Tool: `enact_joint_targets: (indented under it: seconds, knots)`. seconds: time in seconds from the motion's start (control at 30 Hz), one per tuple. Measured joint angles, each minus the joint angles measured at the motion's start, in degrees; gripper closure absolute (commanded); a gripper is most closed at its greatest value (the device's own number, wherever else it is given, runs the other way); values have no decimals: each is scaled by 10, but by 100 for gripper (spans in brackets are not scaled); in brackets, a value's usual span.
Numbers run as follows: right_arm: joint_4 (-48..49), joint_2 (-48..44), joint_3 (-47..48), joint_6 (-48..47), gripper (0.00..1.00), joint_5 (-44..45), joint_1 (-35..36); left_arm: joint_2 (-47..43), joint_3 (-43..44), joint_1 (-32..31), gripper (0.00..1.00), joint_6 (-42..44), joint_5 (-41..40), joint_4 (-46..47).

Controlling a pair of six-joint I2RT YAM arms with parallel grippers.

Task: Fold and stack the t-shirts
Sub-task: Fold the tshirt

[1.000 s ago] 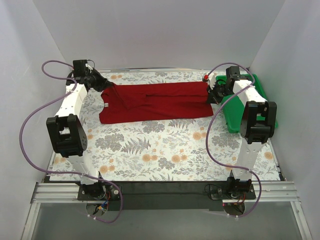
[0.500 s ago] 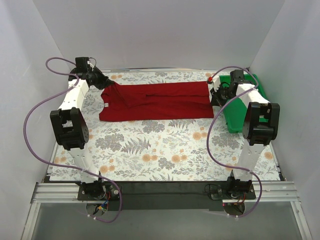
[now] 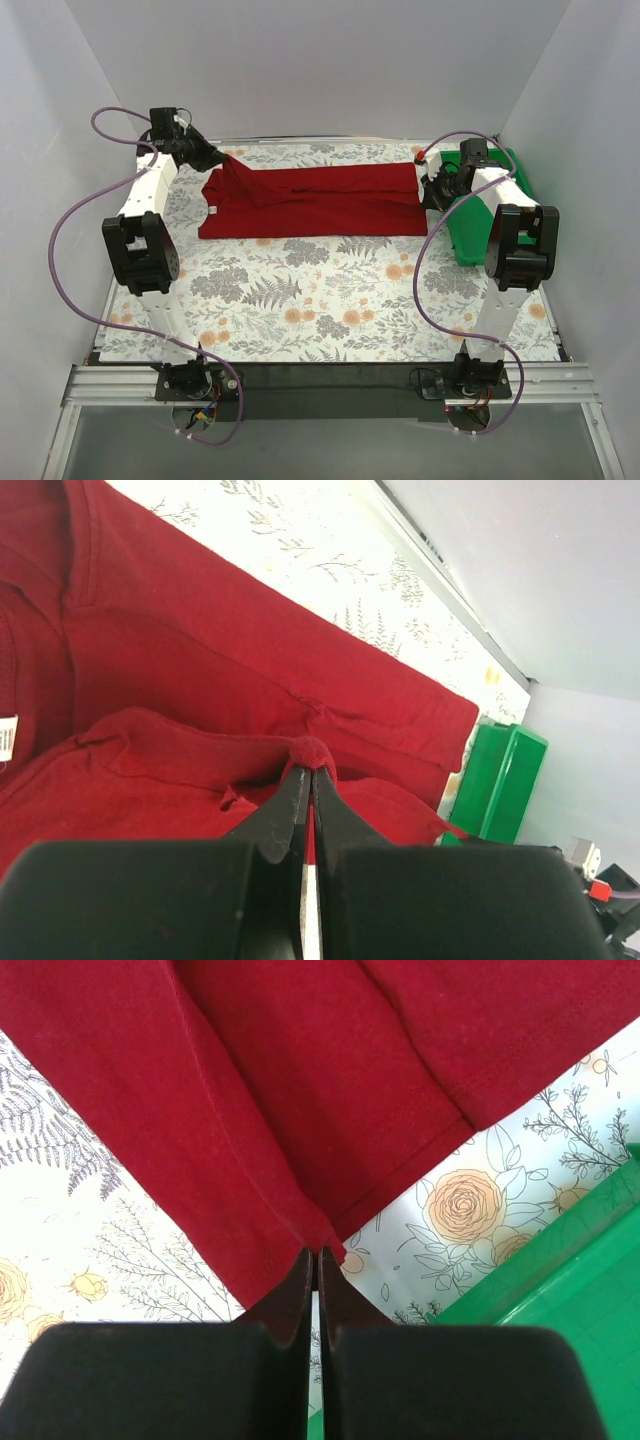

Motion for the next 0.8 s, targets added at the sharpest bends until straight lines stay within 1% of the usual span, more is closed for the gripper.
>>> enact_joint_targets:
  seconds: [0.23,0.43,0.8]
  knots:
    - [4,0,0,8,99,12,0,35,5,0,100,0,0,-4]
    - [4,0,0,14,99,24,0,61,30,0,100,0,3,-10]
    - [13,0,-2,27,99,41,0,66,68,0,100,0,13,-14]
